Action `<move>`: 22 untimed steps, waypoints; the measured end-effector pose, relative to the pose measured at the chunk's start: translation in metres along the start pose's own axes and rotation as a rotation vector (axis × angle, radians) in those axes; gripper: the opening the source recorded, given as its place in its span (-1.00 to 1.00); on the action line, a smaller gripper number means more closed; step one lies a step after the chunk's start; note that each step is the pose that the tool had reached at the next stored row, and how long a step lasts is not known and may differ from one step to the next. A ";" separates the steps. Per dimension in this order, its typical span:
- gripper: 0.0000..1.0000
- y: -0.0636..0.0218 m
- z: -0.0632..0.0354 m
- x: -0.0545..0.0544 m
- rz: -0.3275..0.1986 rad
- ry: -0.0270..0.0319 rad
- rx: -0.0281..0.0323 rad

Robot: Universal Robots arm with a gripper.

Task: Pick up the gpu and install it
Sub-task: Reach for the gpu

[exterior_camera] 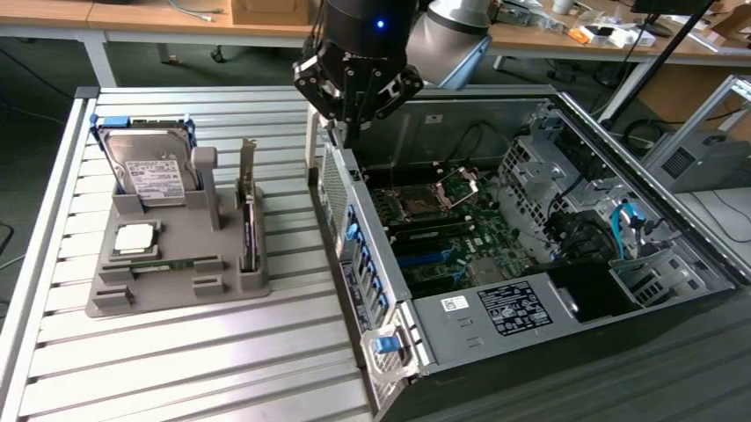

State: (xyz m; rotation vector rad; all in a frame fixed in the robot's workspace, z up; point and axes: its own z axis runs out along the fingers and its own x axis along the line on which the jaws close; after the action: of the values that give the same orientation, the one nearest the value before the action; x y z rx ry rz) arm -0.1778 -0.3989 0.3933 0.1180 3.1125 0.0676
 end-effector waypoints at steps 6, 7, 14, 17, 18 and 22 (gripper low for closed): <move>-0.79 -0.0003 -0.0001 0.004 0.000 0.0000 0.0000; -0.79 -0.0004 -0.0001 0.005 0.000 0.0000 0.0000; -0.79 -0.0008 -0.0003 0.010 0.000 0.0000 0.0000; -0.79 -0.0009 -0.0003 0.012 0.000 0.0000 0.0000; -0.79 -0.0009 -0.0003 0.013 0.000 0.0000 0.0000; -0.79 -0.0012 -0.0004 0.016 0.000 0.0000 -0.0001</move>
State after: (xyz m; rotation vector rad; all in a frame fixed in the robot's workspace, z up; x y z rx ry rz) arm -0.1934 -0.3989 0.3932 0.1179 3.1124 0.0677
